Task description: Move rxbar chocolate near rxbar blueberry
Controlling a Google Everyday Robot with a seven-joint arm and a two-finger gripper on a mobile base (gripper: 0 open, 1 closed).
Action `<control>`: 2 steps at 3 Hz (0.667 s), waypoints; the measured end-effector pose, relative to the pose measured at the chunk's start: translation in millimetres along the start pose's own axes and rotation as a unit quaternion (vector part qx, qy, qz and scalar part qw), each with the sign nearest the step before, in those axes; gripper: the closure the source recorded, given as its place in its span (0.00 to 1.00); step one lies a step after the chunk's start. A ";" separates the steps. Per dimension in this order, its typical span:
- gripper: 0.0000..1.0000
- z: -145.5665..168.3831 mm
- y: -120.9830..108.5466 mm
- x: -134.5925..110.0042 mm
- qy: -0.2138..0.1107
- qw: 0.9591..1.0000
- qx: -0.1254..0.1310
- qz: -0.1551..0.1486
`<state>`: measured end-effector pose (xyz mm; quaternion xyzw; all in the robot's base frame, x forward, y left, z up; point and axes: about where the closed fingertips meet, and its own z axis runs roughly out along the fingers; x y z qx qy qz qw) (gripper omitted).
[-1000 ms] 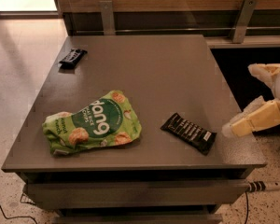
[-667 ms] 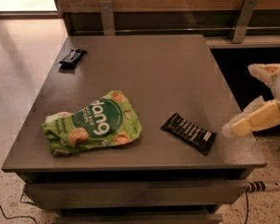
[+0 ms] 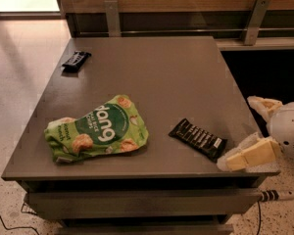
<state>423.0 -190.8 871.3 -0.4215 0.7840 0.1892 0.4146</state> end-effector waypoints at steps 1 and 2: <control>0.00 16.6 7.4 19.2 -0.017 1.000 0.008 0.016; 0.00 24.1 10.7 27.9 -0.024 0.999 0.011 0.023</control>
Offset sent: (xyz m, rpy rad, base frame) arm 0.0266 0.0312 -0.0550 0.1366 -0.0516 -0.0058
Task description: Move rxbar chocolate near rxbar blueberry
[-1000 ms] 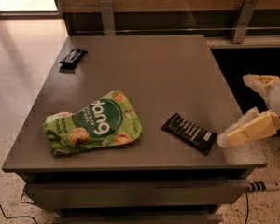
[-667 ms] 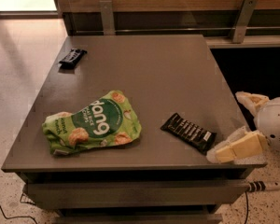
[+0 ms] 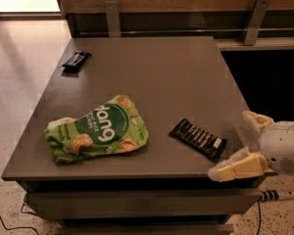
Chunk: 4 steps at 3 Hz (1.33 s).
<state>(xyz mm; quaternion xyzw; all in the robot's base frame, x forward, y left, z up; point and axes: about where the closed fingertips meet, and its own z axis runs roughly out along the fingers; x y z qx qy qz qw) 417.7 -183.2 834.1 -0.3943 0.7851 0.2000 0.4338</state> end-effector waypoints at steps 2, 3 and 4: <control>0.00 45.3 7.9 -13.5 -0.032 0.999 -0.022 -0.011; 0.00 67.1 13.1 -11.8 -0.030 0.999 -0.032 -0.012; 0.02 77.9 13.4 -1.5 -0.017 1.000 -0.023 -0.008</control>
Offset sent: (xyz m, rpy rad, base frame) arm 0.0353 0.0665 -0.0283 0.0877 -0.0385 0.0788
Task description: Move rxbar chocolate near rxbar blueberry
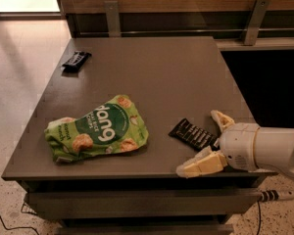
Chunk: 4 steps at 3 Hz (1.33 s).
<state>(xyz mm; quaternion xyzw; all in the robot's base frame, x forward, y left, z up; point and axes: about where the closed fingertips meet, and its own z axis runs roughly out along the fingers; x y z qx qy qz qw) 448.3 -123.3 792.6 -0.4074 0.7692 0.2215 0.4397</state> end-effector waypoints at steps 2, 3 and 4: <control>0.45 -2.1 -0.1 -3.5 0.000 1.000 0.000 0.000; 0.76 -6.2 -0.3 -10.3 0.000 1.000 0.000 0.000; 1.00 -9.1 -0.4 -15.1 0.000 1.000 0.000 0.000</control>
Offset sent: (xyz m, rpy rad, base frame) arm 0.0044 -0.0175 -0.0249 -0.0272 0.0315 -0.0671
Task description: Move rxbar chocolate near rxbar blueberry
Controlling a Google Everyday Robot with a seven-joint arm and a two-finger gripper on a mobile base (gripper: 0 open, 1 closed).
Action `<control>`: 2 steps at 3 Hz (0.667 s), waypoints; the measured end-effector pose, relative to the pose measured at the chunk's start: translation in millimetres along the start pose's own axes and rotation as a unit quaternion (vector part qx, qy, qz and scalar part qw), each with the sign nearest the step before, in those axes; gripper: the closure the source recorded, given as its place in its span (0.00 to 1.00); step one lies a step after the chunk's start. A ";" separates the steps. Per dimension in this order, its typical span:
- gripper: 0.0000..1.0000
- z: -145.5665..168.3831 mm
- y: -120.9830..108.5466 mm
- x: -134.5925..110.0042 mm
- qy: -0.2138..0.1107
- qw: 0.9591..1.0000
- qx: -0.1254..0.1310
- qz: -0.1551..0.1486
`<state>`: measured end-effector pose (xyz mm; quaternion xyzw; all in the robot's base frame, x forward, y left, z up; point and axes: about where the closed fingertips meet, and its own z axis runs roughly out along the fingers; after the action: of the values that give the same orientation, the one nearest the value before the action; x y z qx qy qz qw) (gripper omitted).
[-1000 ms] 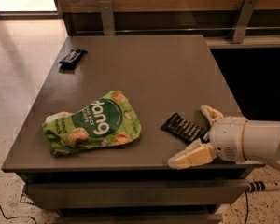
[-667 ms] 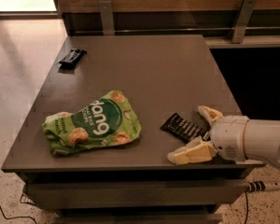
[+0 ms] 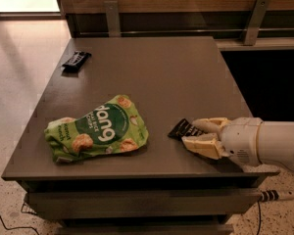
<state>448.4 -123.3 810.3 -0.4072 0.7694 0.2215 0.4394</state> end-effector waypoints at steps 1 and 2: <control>1.00 0.0 0.0 -0.1 0.000 1.000 0.000 0.000; 1.00 -7.5 -8.9 -13.8 0.002 1.000 0.007 -0.016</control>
Offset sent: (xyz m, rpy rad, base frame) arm 0.0267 -0.0193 0.0506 -0.0726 -0.0851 0.0051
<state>455.9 -127.7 826.1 -0.4167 0.7652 0.2078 0.4445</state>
